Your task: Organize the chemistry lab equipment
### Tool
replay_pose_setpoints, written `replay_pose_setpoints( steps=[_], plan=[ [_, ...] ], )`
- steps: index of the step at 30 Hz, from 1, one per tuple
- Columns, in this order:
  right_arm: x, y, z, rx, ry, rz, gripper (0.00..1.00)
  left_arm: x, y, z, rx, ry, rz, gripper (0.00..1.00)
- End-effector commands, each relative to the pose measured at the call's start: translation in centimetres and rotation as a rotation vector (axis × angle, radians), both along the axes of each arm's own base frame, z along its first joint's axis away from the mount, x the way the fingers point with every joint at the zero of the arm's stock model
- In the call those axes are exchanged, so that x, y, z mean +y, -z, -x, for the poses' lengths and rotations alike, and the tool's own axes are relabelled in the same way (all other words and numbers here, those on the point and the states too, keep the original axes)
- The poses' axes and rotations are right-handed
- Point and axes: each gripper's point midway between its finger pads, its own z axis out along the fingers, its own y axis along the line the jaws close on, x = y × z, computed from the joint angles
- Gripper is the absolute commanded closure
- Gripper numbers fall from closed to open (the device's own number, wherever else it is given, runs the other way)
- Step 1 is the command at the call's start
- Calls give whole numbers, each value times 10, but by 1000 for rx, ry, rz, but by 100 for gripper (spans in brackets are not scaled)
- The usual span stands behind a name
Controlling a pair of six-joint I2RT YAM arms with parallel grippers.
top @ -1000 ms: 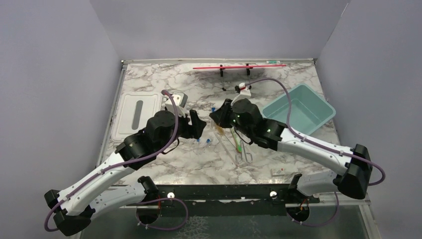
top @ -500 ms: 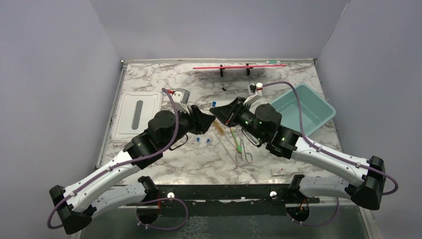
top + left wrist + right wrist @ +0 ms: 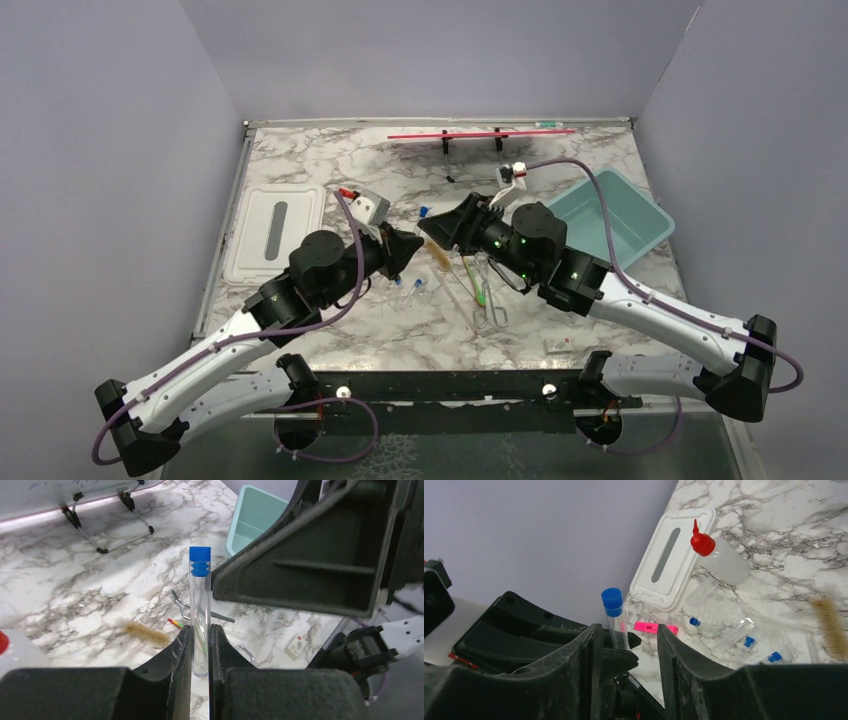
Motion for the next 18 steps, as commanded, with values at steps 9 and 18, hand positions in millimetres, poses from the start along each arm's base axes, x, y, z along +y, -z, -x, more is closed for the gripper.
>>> replay_pose_setpoints(
  steps=[9,18],
  plan=[
    [-4,-21,12,51,-69,185,41,11,-14,9,-284,108,-168,96],
    [3,-14,9,111,-80,242,54,10,-8,11,-287,119,-179,99]
  ],
)
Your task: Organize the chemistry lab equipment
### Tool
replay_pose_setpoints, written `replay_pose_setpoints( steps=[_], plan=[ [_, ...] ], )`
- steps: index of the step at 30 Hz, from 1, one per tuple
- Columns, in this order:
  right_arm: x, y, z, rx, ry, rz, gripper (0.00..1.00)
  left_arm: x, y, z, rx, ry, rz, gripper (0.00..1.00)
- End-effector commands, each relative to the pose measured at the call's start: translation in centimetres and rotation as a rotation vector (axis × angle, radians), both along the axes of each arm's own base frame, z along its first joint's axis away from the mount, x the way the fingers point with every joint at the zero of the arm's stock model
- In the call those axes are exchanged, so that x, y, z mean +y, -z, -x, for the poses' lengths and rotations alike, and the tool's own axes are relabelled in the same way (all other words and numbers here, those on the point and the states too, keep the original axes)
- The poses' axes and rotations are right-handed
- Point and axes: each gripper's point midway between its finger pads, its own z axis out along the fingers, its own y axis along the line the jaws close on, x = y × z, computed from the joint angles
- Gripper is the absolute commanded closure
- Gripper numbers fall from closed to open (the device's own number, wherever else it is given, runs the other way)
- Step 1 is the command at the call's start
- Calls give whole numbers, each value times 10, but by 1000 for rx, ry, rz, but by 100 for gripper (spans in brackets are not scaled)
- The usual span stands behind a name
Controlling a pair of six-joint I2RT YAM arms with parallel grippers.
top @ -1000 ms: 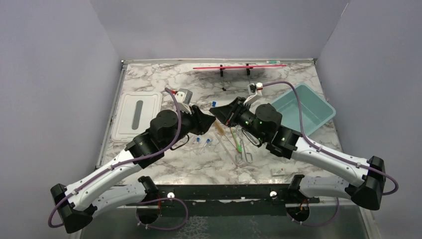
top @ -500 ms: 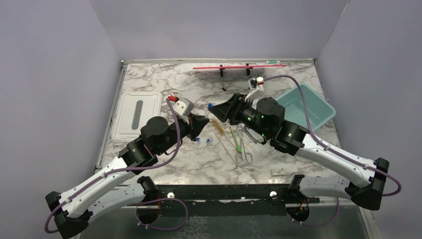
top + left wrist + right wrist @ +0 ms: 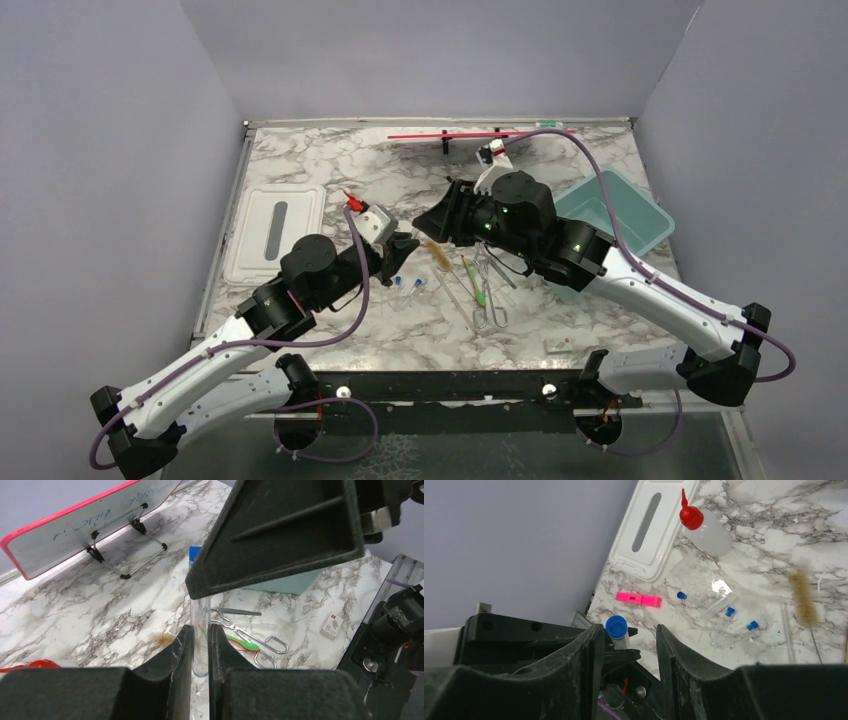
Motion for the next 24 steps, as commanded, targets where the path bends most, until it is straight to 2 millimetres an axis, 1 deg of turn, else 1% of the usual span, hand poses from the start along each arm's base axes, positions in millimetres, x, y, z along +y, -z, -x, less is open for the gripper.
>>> replay_pose_setpoints(
  steps=[1,3,6,14,19,21,22,24],
  plan=[
    [-3,6,3,36,-14,49,57,0,-4,4,-33,26,-2,99],
    [-3,5,2,34,-14,36,63,0,-2,4,-30,26,-5,99],
    [-1,0,2,20,-23,11,68,1,1,5,-29,27,-13,99],
    [3,-5,2,0,-48,-3,75,5,5,7,-24,23,-22,99],
    [5,-7,-1,-24,-57,-2,77,6,8,6,-21,15,-28,97],
    [7,-9,-2,-47,-69,6,78,10,9,1,-14,-23,-32,90],
    [9,-7,-4,-61,-73,20,79,14,9,-2,-7,-48,-31,84],
    [9,-4,-10,-93,-67,53,80,22,8,-8,11,-114,-26,64]
  ],
)
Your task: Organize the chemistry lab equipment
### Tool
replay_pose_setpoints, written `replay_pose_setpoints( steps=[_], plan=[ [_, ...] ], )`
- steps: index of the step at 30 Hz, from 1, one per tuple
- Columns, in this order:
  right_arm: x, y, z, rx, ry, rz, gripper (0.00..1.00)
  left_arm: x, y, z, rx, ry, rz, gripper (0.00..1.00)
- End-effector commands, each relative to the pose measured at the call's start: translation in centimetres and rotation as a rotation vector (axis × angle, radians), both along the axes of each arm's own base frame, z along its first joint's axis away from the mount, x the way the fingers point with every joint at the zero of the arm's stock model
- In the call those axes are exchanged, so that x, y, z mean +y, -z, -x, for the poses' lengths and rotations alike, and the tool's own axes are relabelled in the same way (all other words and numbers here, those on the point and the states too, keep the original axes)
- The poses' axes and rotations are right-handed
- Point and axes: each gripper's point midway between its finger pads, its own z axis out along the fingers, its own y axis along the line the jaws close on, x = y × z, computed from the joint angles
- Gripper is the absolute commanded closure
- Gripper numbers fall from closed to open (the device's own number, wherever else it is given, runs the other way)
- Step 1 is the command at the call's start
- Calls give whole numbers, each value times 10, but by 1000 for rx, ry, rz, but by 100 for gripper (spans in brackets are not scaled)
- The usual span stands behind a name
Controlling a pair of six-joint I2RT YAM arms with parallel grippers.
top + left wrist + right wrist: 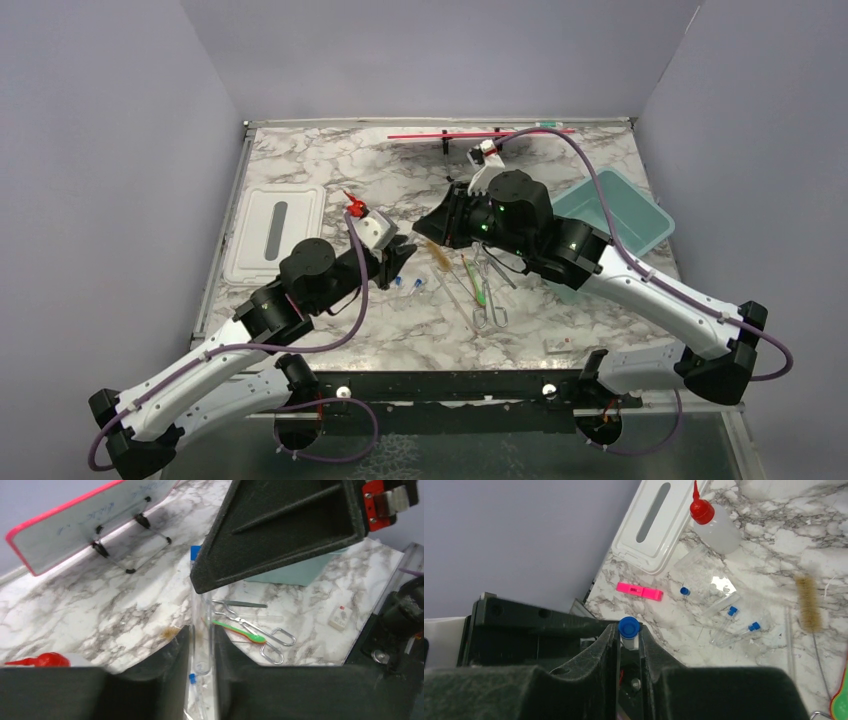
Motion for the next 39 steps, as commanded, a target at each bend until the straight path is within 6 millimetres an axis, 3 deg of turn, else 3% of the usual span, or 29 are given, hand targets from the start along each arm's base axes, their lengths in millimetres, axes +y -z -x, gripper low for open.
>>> replay_pose_setpoints(
  steps=[1,4,6,16,20,23,27,31,39],
  plan=[
    [3,-10,-17,-126,-5,38,80,22,0,-13,24,-147,6,53],
    [5,-7,-28,-223,-10,97,80,39,-10,-15,18,-220,10,34],
    [10,-6,-36,-300,-31,119,80,54,-18,-15,14,-270,-2,30],
    [47,61,-60,-499,-187,256,80,137,-99,-19,-77,-618,119,27],
    [66,93,-55,-529,-298,271,81,158,-124,-23,-110,-737,149,26],
    [79,108,-42,-603,-413,230,79,160,-135,-29,-133,-775,144,26],
    [94,128,-30,-684,-546,204,79,146,-144,-36,-127,-754,159,24],
    [104,147,-34,-716,-585,227,79,130,-155,-42,-104,-723,216,24],
    [116,180,-28,-752,-695,234,82,118,-177,-55,-103,-746,179,24]
  ],
)
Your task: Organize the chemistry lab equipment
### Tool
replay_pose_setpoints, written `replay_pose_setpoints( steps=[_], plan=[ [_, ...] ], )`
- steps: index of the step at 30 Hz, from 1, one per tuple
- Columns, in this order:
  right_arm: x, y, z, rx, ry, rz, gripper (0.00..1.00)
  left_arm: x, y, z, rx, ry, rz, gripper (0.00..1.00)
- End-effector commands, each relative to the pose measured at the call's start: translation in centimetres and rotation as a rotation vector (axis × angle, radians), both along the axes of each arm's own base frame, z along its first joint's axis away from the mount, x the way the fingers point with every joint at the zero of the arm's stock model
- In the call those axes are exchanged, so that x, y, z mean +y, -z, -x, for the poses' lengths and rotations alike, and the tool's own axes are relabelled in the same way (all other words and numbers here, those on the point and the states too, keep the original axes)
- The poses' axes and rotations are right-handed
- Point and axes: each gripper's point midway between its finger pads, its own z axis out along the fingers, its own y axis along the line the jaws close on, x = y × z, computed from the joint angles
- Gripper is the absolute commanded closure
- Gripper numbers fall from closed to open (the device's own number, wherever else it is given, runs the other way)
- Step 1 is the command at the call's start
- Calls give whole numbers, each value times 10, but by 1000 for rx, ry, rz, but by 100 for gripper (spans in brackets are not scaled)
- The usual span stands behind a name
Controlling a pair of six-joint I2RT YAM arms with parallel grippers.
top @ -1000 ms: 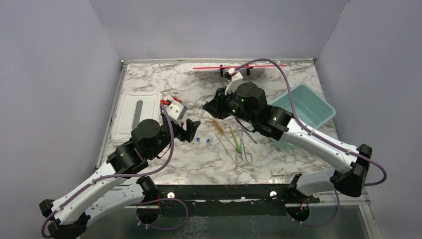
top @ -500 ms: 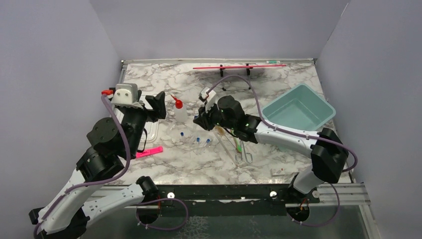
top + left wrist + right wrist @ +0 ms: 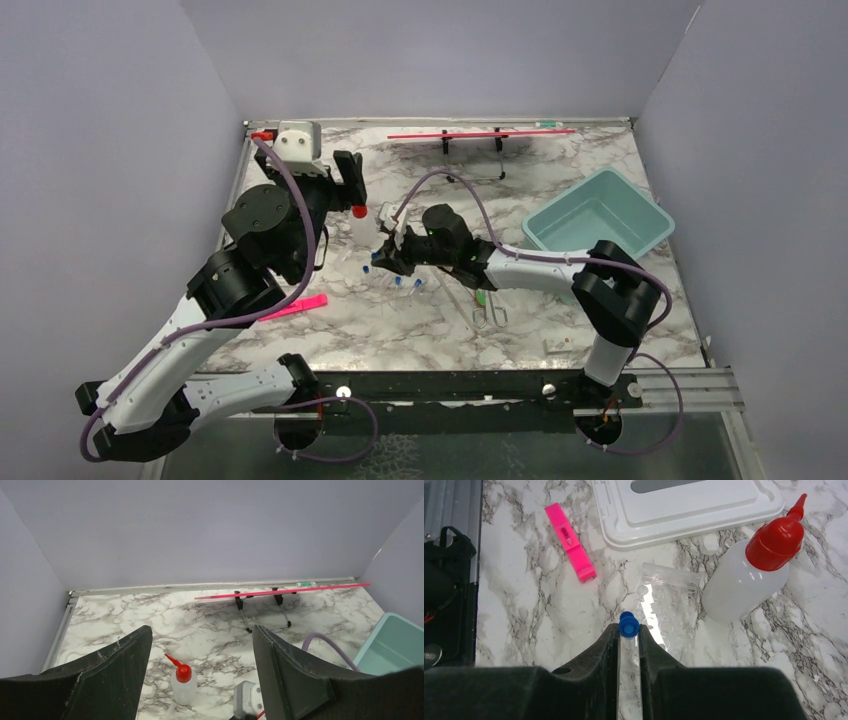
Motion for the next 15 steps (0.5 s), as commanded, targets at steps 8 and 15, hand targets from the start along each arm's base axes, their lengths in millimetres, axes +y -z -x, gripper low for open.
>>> replay_pose_setpoints(
  steps=[8,15],
  plan=[
    [17,16,-3,-109,-89,-14,86,11,-32,-2,-33,-62,27,24],
    [19,27,-10,-124,-66,-2,87,12,-30,-6,-28,-87,-23,24]
  ],
)
